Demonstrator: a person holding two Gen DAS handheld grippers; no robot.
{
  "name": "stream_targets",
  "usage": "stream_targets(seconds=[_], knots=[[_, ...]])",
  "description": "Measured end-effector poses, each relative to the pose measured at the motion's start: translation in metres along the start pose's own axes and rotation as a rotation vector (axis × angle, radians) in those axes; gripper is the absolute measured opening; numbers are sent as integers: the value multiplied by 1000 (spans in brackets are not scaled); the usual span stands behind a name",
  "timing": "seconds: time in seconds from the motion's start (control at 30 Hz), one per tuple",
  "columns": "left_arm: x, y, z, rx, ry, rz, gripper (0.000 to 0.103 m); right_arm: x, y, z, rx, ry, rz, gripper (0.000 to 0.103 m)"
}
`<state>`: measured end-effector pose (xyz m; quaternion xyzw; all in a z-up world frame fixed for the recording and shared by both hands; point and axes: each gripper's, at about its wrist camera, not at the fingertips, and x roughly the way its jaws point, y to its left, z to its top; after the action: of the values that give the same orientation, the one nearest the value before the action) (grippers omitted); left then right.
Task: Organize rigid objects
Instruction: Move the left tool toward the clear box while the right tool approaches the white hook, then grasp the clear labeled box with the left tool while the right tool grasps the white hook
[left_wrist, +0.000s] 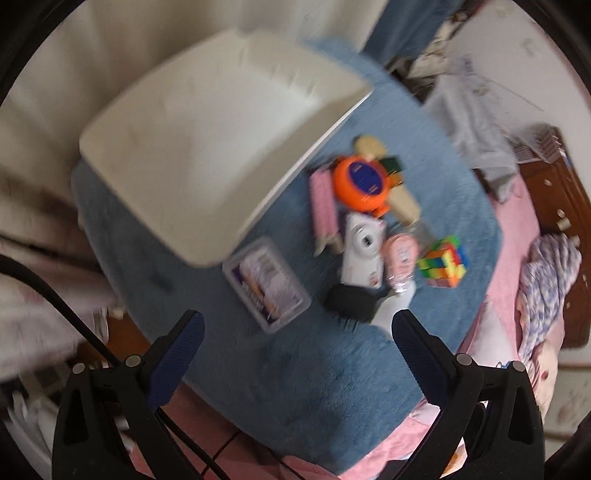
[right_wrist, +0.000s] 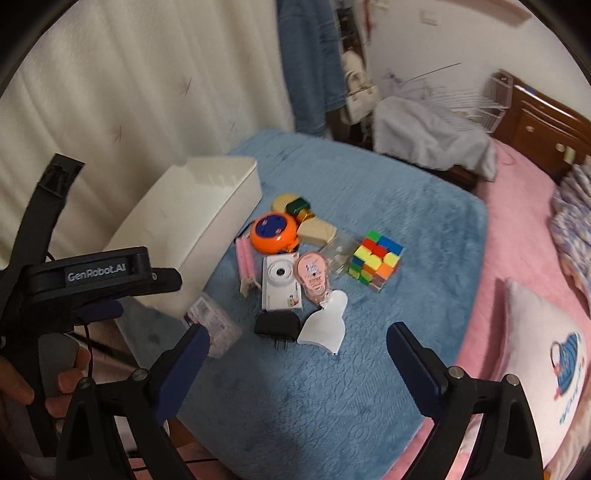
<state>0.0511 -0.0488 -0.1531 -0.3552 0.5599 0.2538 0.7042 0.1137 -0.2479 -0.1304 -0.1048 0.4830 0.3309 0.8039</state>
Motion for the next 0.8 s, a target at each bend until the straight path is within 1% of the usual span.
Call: stream_targets(seconds=[0.07, 0.17, 0.27, 0.37, 0.5, 0.53, 0.67, 0.8], knots=[[15, 4, -1, -43, 42, 12, 99, 16, -4, -2, -32, 22, 10, 96], [41, 11, -3, -121, 103, 32, 98, 38, -8, -5, -87, 42, 2, 96], [58, 20, -3, -195, 139, 29, 98, 63, -9, -11, -135, 65, -6, 96], [74, 30, -4, -278, 162, 18, 98, 86, -11, -19, -172, 92, 6, 93], [87, 36, -2, -336, 181, 14, 98, 113, -11, -27, -207, 113, -1, 93], [89, 37, -2, -344, 185, 13, 98, 120, -11, -30, -221, 116, -2, 91], [94, 40, -2, -371, 196, 24, 98, 140, -10, -34, -255, 119, -3, 91], [98, 44, -4, -406, 219, 24, 93, 156, -11, -37, -276, 128, -11, 89]])
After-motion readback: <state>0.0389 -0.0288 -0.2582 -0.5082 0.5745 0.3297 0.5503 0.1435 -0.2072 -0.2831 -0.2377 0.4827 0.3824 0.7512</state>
